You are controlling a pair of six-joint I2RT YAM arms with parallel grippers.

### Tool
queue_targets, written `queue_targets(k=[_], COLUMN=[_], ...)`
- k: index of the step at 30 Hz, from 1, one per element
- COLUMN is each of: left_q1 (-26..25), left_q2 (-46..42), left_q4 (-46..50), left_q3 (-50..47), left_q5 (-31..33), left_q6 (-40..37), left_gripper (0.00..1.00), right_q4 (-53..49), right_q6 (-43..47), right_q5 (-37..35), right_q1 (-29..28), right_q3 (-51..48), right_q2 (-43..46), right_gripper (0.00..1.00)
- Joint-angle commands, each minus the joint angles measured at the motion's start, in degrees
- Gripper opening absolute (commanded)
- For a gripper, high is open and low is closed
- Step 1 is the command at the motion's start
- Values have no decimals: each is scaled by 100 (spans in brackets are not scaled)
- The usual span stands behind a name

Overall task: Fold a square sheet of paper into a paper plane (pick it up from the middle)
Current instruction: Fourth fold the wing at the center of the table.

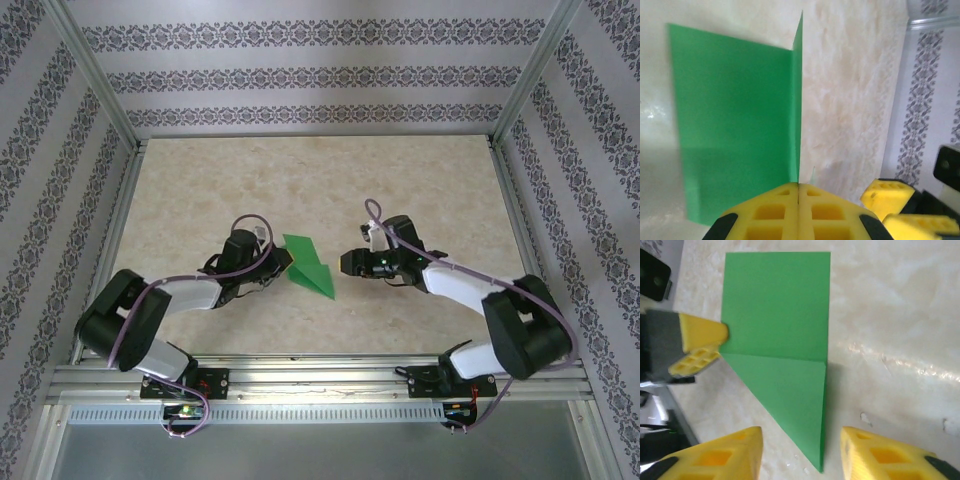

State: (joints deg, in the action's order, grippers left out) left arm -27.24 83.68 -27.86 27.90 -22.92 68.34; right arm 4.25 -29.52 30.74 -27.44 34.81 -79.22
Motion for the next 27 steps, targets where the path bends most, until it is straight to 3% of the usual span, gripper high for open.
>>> queue_targets(k=[1, 4, 6, 15, 27], left_q1=[-96, -156, -201, -295, -304], left_q2=[-318, -455, -494, -581, -685], left_q4=[342, 457, 540, 480, 510], left_q3=[-122, -147, -140, -241, -285], left_q5=[525, 647, 725, 795, 858], left_q6=[209, 297, 314, 455, 536], left_gripper=[0, 0, 0, 0, 0], right_q4=[-9, 554, 897, 2057, 2876], right_q6=[1147, 2264, 2710, 3530, 3997], right_q5=[-1729, -2936, -3435, -3807, -4143], right_q1=[-799, -1845, -2233, -2803, -2868], right_q3=[-296, -625, -794, -744, -439], right_q2=[466, 743, 730, -133, -1383], right_gripper=[47, 47, 46, 42, 42])
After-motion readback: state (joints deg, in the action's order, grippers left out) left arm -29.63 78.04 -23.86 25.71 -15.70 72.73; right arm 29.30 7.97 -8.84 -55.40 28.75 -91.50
